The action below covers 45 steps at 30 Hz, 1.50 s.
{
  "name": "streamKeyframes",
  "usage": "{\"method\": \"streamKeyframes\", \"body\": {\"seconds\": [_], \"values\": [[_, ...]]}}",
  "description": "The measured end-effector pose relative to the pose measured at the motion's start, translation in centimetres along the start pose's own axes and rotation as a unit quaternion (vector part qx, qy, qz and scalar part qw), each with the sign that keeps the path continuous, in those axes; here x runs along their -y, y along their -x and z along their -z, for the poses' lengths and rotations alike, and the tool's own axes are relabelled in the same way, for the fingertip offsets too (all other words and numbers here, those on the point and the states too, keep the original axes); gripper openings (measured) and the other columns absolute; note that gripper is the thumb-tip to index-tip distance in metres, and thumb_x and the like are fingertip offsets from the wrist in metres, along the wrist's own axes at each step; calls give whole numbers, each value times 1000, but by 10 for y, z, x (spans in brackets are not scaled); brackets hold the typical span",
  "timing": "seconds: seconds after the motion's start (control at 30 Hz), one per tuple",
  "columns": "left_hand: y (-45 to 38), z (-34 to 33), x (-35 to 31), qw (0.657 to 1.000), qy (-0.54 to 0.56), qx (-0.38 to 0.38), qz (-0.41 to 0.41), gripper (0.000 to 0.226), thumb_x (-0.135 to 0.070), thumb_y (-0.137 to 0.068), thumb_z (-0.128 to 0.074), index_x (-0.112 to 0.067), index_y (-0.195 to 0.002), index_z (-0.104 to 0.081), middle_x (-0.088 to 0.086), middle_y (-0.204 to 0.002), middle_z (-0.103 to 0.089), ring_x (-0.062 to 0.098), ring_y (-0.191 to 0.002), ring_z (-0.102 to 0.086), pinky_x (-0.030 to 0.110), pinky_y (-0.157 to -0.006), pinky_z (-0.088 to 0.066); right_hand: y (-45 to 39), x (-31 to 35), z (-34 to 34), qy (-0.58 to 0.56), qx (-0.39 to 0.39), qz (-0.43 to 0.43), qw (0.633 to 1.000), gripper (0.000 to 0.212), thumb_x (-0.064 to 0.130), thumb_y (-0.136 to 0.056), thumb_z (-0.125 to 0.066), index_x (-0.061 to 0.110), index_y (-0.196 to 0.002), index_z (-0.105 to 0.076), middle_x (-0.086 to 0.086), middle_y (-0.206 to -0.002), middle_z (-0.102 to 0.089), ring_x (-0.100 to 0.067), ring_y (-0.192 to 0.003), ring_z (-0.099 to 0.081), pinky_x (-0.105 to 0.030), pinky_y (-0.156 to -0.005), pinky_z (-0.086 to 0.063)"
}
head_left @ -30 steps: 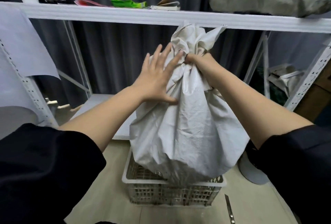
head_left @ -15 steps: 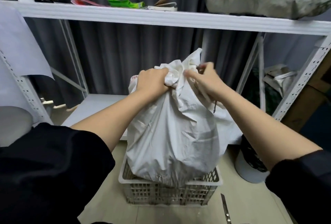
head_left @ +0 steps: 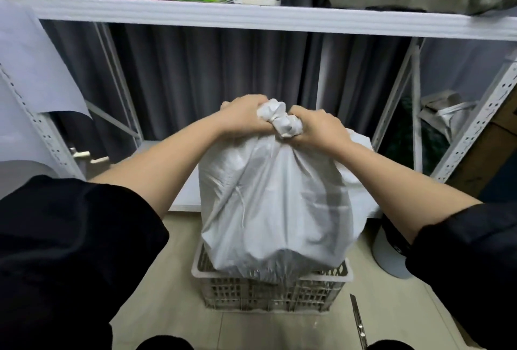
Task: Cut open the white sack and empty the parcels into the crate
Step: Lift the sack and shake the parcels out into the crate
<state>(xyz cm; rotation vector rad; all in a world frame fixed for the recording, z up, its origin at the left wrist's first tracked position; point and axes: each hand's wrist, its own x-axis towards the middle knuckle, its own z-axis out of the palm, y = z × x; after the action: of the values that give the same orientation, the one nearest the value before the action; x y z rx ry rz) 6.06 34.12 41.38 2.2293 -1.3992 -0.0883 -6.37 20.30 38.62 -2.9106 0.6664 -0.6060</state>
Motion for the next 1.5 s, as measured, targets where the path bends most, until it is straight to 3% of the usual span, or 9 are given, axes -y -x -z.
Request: {"method": "streamKeyframes", "body": {"seconds": [0.17, 0.47, 0.67, 0.77, 0.9, 1.03, 1.27, 1.4, 1.5], "values": [[-10, 16, -5, 954, -181, -231, -65, 110, -62, -62, -67, -27, -151, -12, 5, -146, -30, 28, -133, -36, 58, -115, -10, -33, 1, 42, 34, -143, -5, 989, 26, 40, -81, -58, 25, -100, -50, -9, -96, -65, -36, -90, -59, -36, -64, -37], [-20, 23, -26, 935, -249, -248, -43, 104, -53, -71, -68, -26, -152, -9, 12, -150, -26, 33, -130, -38, 57, -115, -15, -46, 5, 66, 103, -188, 24, 976, 28, 27, -81, -53, 21, -108, -50, -12, -107, -64, -39, -98, -58, -38, -66, -34], [-29, 30, -41, 917, -269, -287, -68, 92, -50, -71, -67, -27, -148, -23, 8, -152, -25, 31, -130, -38, 50, -111, -25, -51, 5, 65, 87, -165, 23, 982, 25, 27, -80, -50, 21, -104, -49, -10, -106, -63, -37, -98, -57, -36, -66, -32], [-31, 29, -39, 910, -287, -289, -81, 93, -49, -70, -67, -29, -149, -22, 8, -157, -17, 33, -136, -30, 52, -110, -26, -58, 13, 77, -8, -241, -42, 970, 31, 23, -77, -48, 25, -107, -51, -5, -110, -64, -34, -103, -57, -36, -70, -34], [-31, 30, -33, 929, -301, -209, -54, 100, -55, -67, -70, -27, -149, -20, 8, -153, -24, 33, -139, -24, 57, -111, -21, -61, 10, 66, 15, -68, -28, 997, 26, 31, -79, -63, 21, -102, -55, -6, -105, -63, -32, -101, -57, -36, -74, -40], [-31, 15, -11, 914, -377, -140, -60, 124, -72, -60, -68, -23, -152, -2, 9, -161, -1, 30, -148, 7, 61, -114, 0, -67, -1, 68, -101, 19, -43, 994, 22, 33, -76, -72, 15, -78, -59, 0, -70, -55, -21, -79, -55, -31, -64, -40], [-31, -3, 8, 916, -375, -114, -88, 134, -74, -54, -64, -17, -151, 10, 13, -158, -10, 30, -147, -12, 60, -115, -5, -62, -11, 62, -351, 176, -100, 914, 19, 21, -79, -69, 12, -94, -74, -6, -93, -75, -21, -89, -71, -29, -81, -53], [-34, -11, 16, 961, -253, -71, -81, 89, -64, -64, -65, -16, -133, -35, 2, -119, -59, 27, -107, -59, 46, -93, -42, -61, -12, 49, -415, 241, -109, 870, 23, 24, -81, -64, 12, -96, -75, -11, -101, -74, -24, -95, -70, -32, -88, -52], [-35, -14, 17, 974, -208, -56, -65, 44, -55, -78, -55, -24, -110, -51, -7, -97, -66, 24, -88, -60, 39, -76, -46, -64, -14, 41, -400, 219, -95, 885, 23, 31, -77, -64, 18, -96, -69, -5, -99, -71, -23, -97, -67, -33, -85, -51]]}}
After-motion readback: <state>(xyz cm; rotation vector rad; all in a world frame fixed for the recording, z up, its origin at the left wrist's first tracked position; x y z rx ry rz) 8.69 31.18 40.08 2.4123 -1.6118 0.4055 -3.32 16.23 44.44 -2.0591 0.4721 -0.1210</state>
